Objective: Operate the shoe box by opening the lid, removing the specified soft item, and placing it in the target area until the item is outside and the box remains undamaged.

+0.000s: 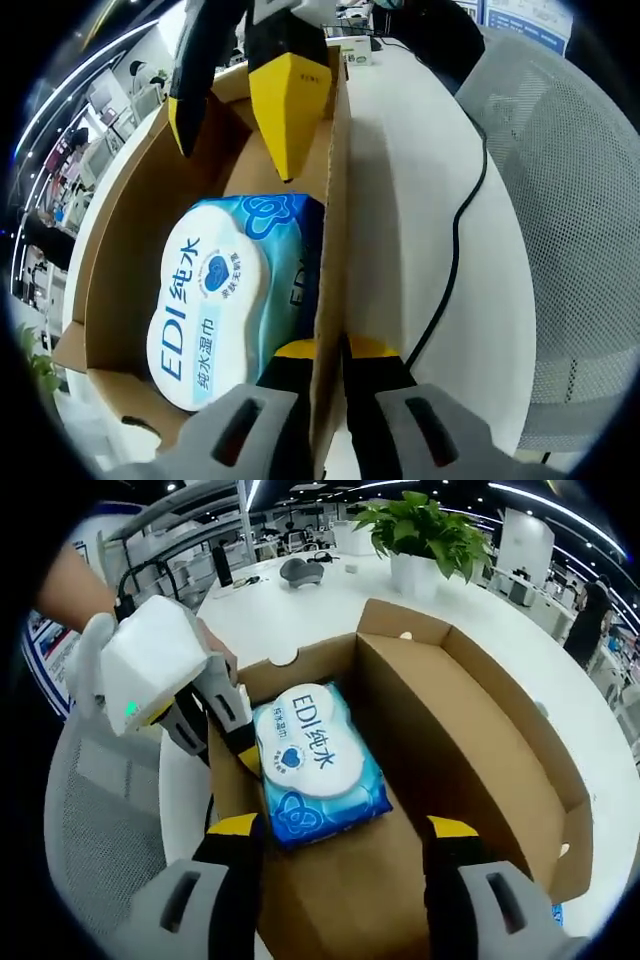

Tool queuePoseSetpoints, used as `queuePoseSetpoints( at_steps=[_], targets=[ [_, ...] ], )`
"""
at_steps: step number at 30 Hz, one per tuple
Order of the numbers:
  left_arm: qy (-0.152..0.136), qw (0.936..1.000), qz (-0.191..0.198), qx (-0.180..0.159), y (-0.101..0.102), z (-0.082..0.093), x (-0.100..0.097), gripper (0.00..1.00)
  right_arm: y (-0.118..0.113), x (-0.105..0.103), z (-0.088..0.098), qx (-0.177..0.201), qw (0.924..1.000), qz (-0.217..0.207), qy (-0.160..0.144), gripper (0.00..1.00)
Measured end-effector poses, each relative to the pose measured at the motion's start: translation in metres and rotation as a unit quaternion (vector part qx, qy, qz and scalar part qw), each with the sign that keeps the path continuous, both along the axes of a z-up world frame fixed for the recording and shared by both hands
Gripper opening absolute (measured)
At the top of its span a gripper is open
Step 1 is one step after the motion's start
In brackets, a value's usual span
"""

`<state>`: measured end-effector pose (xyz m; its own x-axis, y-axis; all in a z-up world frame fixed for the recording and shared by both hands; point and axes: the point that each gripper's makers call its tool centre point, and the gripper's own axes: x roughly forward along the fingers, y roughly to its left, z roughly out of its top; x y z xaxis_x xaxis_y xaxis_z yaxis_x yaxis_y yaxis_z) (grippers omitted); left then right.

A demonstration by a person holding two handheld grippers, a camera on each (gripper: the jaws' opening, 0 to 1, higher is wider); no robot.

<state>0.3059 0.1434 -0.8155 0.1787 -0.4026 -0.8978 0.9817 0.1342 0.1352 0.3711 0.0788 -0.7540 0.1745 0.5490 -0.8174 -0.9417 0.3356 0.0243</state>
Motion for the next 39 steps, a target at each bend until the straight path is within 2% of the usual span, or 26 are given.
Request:
queuePoseSetpoints(
  at_steps=[12,20,31,39],
  targets=[
    [-0.001,1.0,0.0,0.0,0.0,0.0,0.0,0.04,0.012,-0.001,-0.008,0.009,0.9999,0.008,-0.006,0.64],
    [-0.001,1.0,0.0,-0.001,0.0,0.0,-0.001,0.04,0.019,0.0,-0.011,0.015,0.9997,0.022,-0.002,0.68],
    [-0.001,1.0,-0.001,0.0,0.0,0.0,-0.001,0.04,0.027,-0.004,-0.037,-0.016,0.9993,0.031,0.009,0.63],
    [-0.001,1.0,-0.001,-0.001,-0.001,0.0,-0.002,0.04,0.026,-0.003,-0.038,-0.016,0.9994,0.03,0.01,0.6]
  ],
)
